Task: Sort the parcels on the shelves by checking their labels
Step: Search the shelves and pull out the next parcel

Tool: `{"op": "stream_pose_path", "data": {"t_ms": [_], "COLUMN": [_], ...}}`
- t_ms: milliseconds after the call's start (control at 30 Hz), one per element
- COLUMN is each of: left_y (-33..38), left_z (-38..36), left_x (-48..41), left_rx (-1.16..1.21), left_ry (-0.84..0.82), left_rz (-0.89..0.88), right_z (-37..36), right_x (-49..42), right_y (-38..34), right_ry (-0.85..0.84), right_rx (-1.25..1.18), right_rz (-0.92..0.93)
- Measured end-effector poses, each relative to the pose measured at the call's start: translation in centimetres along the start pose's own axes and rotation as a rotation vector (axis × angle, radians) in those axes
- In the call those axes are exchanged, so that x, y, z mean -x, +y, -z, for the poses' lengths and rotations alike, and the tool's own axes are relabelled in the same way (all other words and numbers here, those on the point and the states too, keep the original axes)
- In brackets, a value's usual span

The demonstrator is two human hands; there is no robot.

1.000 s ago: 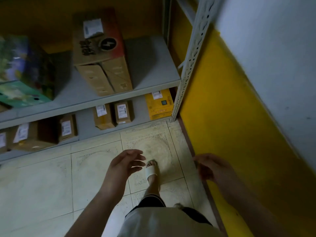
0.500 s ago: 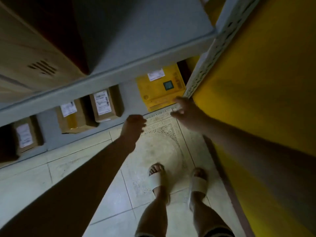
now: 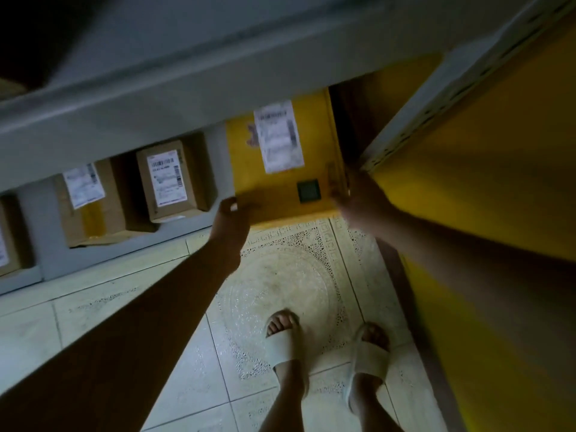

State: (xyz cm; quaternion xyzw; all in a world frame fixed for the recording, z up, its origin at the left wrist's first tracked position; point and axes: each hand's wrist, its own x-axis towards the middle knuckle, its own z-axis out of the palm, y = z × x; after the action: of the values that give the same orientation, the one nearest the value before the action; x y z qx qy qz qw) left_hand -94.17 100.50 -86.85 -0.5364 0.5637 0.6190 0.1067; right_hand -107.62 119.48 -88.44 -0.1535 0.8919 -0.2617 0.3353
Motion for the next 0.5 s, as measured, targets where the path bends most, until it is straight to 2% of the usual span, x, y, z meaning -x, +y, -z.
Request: {"op": "stream_pose_path", "data": {"t_ms": [67, 133, 300, 400, 500], "left_y": [-1.6, -2.8, -4.8, -7.3, -9.8], "left_z": [1.2, 1.4, 1.8, 3.2, 4.8], "left_x": [0.9, 0.8, 4.0, 9.0, 15.6], "left_rx": [-0.045, -0.115, -0.152, -0.151, -0.065], "left_ry": [-0.066, -0.095, 0.007, -0.001, -0.070], "left_rz": [0.055, 0.037, -0.030, -0.062, -0.051], "right_z": [-1.5, -2.3, -3.0, -3.5, -3.3], "right_x": [1.6, 1.9, 6.2, 12.6, 20.6], "right_y": [1.5, 1.9, 1.5, 1.2, 0.6], "right_ry": [-0.019, -0.042, -0.150, -0.222, -0.202], "right_rx": [0.105, 0.098, -0.308, -0.513, -0.613], "right_rz": [0.019, -0.050, -0.244, -0.345, -0.330]}}
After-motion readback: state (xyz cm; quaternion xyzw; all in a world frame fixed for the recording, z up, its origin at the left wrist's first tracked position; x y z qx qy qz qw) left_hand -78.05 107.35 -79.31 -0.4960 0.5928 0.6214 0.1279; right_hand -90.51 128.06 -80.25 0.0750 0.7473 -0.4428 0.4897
